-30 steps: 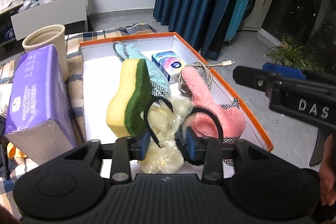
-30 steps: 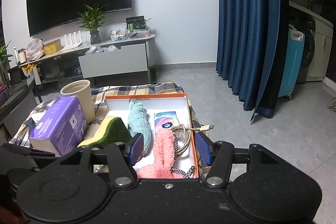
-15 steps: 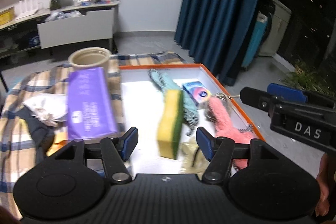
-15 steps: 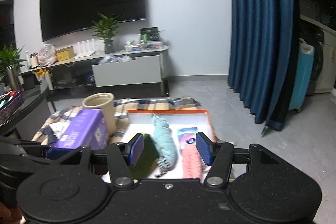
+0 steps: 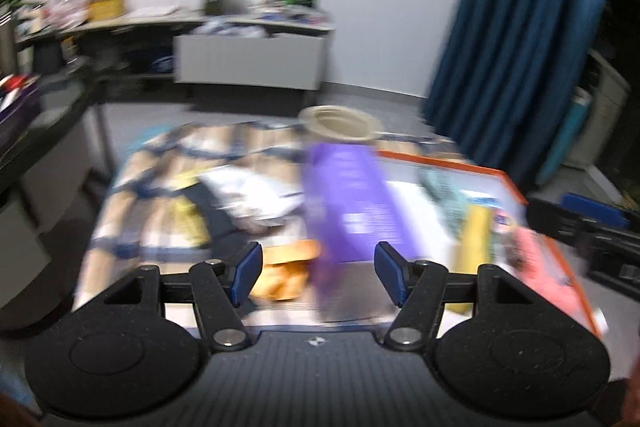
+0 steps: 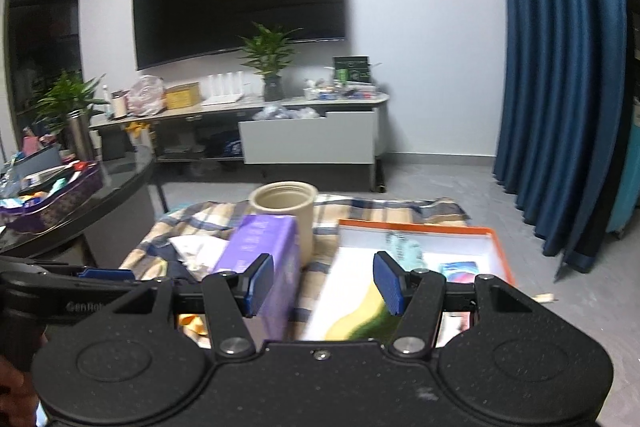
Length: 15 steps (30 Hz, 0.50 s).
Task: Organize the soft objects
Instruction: 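Move both tools back over the pile on the blanket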
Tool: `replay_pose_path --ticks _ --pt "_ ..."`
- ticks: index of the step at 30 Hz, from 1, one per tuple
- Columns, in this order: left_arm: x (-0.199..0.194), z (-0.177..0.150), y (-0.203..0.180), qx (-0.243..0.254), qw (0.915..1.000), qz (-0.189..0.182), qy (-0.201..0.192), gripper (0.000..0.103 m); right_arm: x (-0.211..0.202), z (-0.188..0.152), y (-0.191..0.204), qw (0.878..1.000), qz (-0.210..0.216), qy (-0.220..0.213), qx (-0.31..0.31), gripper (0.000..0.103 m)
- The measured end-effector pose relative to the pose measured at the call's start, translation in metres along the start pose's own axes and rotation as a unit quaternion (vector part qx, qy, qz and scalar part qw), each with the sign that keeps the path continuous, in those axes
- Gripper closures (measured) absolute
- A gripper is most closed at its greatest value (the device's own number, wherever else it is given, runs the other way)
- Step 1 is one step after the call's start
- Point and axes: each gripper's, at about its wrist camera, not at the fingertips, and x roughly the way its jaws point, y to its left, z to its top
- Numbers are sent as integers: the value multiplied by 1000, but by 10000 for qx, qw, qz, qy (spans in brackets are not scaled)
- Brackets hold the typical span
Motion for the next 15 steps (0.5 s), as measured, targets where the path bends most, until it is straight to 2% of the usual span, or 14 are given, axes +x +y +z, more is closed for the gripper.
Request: replay_pose_path --ticks 8,15 --pt "28 -2 58 -542 9964 600 244 40 8 -1 21 9994 318 -36 -112 35" --pt "65 1 64 -583 9949 658 502 40 16 -1 23 9991 391 -66 -121 36"
